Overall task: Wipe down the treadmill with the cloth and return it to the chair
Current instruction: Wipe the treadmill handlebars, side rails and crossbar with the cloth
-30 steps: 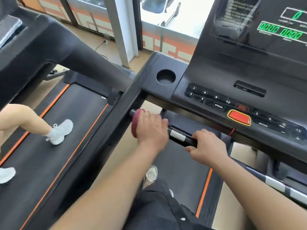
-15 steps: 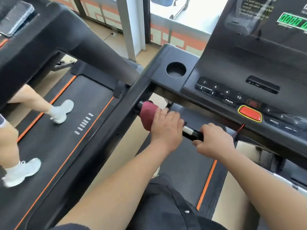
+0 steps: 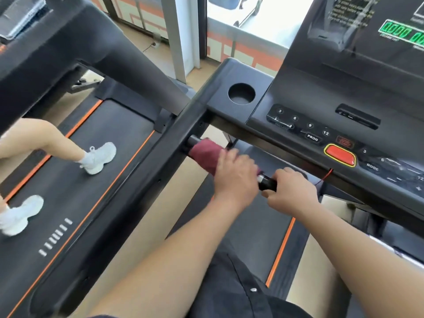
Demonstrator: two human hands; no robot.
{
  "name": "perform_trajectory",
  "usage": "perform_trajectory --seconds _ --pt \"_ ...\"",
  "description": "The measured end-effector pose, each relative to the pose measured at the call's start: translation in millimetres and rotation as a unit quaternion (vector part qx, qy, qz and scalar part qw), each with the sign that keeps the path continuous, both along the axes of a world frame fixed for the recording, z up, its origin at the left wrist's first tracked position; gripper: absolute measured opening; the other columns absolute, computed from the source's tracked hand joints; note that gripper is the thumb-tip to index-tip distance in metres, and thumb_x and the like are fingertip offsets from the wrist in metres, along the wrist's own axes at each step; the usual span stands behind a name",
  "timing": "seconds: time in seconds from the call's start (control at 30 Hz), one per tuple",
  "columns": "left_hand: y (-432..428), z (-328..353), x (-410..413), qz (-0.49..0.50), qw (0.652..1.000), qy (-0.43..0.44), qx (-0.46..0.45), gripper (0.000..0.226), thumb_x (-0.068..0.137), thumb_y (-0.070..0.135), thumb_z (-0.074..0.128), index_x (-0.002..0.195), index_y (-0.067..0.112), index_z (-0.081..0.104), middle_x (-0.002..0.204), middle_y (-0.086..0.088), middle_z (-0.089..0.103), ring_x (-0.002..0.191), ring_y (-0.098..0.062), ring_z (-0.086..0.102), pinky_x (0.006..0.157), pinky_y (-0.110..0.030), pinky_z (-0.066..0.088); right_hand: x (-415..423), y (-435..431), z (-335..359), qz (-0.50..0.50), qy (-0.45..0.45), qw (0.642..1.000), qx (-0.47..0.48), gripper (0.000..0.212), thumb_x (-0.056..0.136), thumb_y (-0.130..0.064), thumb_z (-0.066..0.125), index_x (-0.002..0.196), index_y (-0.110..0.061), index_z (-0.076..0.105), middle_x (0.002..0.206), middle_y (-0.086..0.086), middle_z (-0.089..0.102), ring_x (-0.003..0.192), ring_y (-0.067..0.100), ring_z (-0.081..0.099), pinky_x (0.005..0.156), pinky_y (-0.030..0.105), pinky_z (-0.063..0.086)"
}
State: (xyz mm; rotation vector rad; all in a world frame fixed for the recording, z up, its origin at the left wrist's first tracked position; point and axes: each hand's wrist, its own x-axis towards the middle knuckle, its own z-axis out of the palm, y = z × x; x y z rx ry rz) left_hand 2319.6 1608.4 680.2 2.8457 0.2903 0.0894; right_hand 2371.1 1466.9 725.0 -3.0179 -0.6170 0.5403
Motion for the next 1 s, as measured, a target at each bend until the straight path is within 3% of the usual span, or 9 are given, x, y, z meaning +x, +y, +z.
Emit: perform_trajectory --seconds 0.1,0.17,0.3,0.43,0.5,0.6,0.67,0.8,1.0 --pt "-8 -7 -19 -0.153 0.988 -0.018 -0.033 0.051 0.102 0.034 0.029 0.137 0.015 0.062 0.139 -0.002 0.062 0.134 -0.029 0.047 0.121 -0.048 0.018 4 3 2 0.020 0.020 1.000 0.010 0.022 0.082 -0.042 0.062 0.089 -0.023 0.054 0.100 0.003 0.059 0.097 0.027 0.060 0.072 0.035 0.051" --pt "24 -14 -16 -0.195 0.981 -0.009 0.007 0.052 0.104 0.037 0.030 0.147 0.019 0.052 0.146 0.000 0.057 0.137 -0.026 0.045 0.123 -0.046 0.019 11 2 4 0.023 0.048 0.999 0.001 0.028 0.079 -0.049 0.069 0.088 -0.024 0.059 0.094 0.001 0.063 0.089 0.024 0.063 0.069 0.034 0.053" --pt "85 -5 -3 -0.091 0.993 0.044 0.066 0.063 0.100 0.038 0.012 0.148 0.017 0.046 0.149 -0.002 0.051 0.140 -0.025 0.038 0.123 -0.046 0.017 14 4 4 0.030 0.044 0.998 0.041 0.039 0.076 -0.054 0.072 0.074 -0.023 0.048 0.086 -0.002 0.053 0.082 0.022 0.056 0.065 0.036 0.048" --pt "44 -5 -15 -0.007 1.000 0.024 -0.017 0.070 0.099 0.042 0.007 0.152 0.015 0.044 0.161 -0.001 0.040 0.153 -0.027 0.023 0.126 -0.047 0.008 8 23 -1 0.040 0.047 0.993 0.102 0.039 0.072 -0.052 0.072 0.067 -0.024 0.045 0.077 -0.002 0.051 0.072 0.020 0.051 0.057 0.033 0.036" --pt "26 -10 -29 -0.062 0.998 0.008 -0.032 0.065 0.102 0.041 0.012 0.155 0.015 0.041 0.164 -0.002 0.035 0.155 -0.026 0.019 0.127 -0.046 0.007 12 28 -1 0.041 0.034 0.995 0.086 0.037 0.072 -0.047 0.071 0.065 -0.020 0.047 0.074 0.001 0.056 0.070 0.023 0.054 0.055 0.031 0.037" --pt "50 -5 -35 -0.106 0.994 0.040 0.001 0.057 0.108 0.038 0.017 0.162 0.021 0.021 0.171 0.002 0.014 0.158 -0.020 0.005 0.127 -0.041 0.000 19 32 3 0.038 0.034 0.997 0.051 0.035 0.070 -0.045 0.073 0.067 -0.016 0.055 0.068 0.000 0.061 0.067 0.021 0.059 0.056 0.031 0.046" --pt "69 -3 -28 -0.050 0.997 0.054 0.033 0.057 0.110 0.038 0.017 0.164 0.021 0.011 0.172 0.003 0.005 0.158 -0.016 -0.003 0.127 -0.040 -0.004 23 39 7 0.044 0.038 0.998 0.005 0.030 0.069 -0.042 0.072 0.070 -0.016 0.060 0.071 0.000 0.063 0.068 0.020 0.060 0.057 0.029 0.048" --pt "47 3 -23 0.067 0.996 0.053 -0.003 0.057 0.110 0.038 0.016 0.163 0.019 0.017 0.172 0.001 0.009 0.158 -0.022 -0.004 0.127 -0.043 -0.004 24 55 13 0.048 0.047 0.997 -0.042 0.018 0.070 -0.032 0.069 0.076 -0.017 0.060 0.075 0.002 0.064 0.068 0.020 0.059 0.058 0.026 0.044" --pt "50 1 -27 -0.127 0.988 0.074 0.055 0.055 0.111 0.037 0.024 0.163 0.023 0.016 0.171 0.004 0.012 0.158 -0.019 0.003 0.125 -0.038 -0.006 30 54 14 0.062 0.070 0.995 -0.033 0.029 0.067 -0.042 0.074 0.072 -0.017 0.059 0.075 0.002 0.063 0.066 0.018 0.057 0.058 0.028 0.044"
